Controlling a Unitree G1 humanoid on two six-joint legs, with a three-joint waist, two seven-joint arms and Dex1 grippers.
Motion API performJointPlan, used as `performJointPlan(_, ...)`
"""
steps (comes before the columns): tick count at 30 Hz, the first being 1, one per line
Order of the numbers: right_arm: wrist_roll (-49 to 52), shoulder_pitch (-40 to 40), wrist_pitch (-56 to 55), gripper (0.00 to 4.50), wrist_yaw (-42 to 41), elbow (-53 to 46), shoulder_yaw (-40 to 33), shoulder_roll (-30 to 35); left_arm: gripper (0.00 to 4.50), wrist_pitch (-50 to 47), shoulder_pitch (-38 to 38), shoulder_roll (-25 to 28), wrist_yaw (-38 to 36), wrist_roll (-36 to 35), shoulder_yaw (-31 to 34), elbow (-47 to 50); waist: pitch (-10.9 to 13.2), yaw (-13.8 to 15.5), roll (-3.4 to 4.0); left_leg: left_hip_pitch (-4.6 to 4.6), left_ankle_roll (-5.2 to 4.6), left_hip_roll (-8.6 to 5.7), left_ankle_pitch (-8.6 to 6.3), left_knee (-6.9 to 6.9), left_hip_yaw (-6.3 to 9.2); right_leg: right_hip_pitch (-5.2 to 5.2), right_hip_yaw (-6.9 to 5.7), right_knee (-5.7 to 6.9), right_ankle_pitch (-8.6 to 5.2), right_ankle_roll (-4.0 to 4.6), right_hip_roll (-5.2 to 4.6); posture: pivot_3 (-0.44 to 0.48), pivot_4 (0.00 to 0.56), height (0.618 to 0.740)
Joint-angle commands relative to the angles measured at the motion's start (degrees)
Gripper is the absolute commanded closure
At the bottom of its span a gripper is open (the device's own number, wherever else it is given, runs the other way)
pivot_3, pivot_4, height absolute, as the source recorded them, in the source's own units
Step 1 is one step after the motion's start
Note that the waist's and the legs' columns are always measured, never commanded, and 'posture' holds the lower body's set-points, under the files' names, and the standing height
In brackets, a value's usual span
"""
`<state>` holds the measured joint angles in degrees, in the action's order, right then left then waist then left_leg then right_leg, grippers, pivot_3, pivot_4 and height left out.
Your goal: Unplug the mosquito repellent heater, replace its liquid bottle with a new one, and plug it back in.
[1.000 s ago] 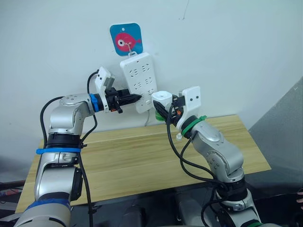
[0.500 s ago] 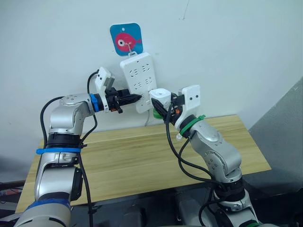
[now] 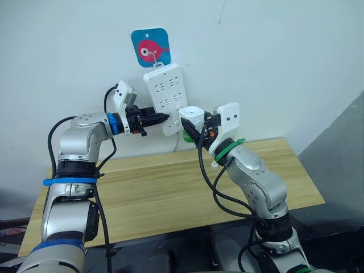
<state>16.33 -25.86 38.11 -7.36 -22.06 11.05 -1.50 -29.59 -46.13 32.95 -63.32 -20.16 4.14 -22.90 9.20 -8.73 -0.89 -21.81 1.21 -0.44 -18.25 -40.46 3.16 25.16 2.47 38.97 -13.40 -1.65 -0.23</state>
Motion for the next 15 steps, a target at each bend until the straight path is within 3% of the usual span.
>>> performJointPlan(1, -0.2, -0.3, -0.5, 1.52, 0.2, -1.3, 0.6, -1.0, 3.20, 0.3, -0.3, -0.3, -1.6, -0.9, -0.8, 0.8, 0.0, 0.0, 0.00, 0.00, 0.00, 0.00, 0.00, 0.00, 0.00, 0.00, 0.00, 0.00, 0.00, 0.00, 0.00, -0.206, 0.141, 0.740)
performJointPlan(15, -0.7, 0.5, -0.3, 1.52, 0.4, -1.6, 2.6, -1.6, 3.20, 0.3, -0.6, -0.3, -1.8, -0.9, -0.7, 0.5, 0.0, 0.0, 0.00, -0.01, 0.00, 0.00, 0.00, 0.00, 0.02, 0.00, -0.01, -0.01, 0.00, 0.00, 0.00, -0.207, 0.136, 0.740)
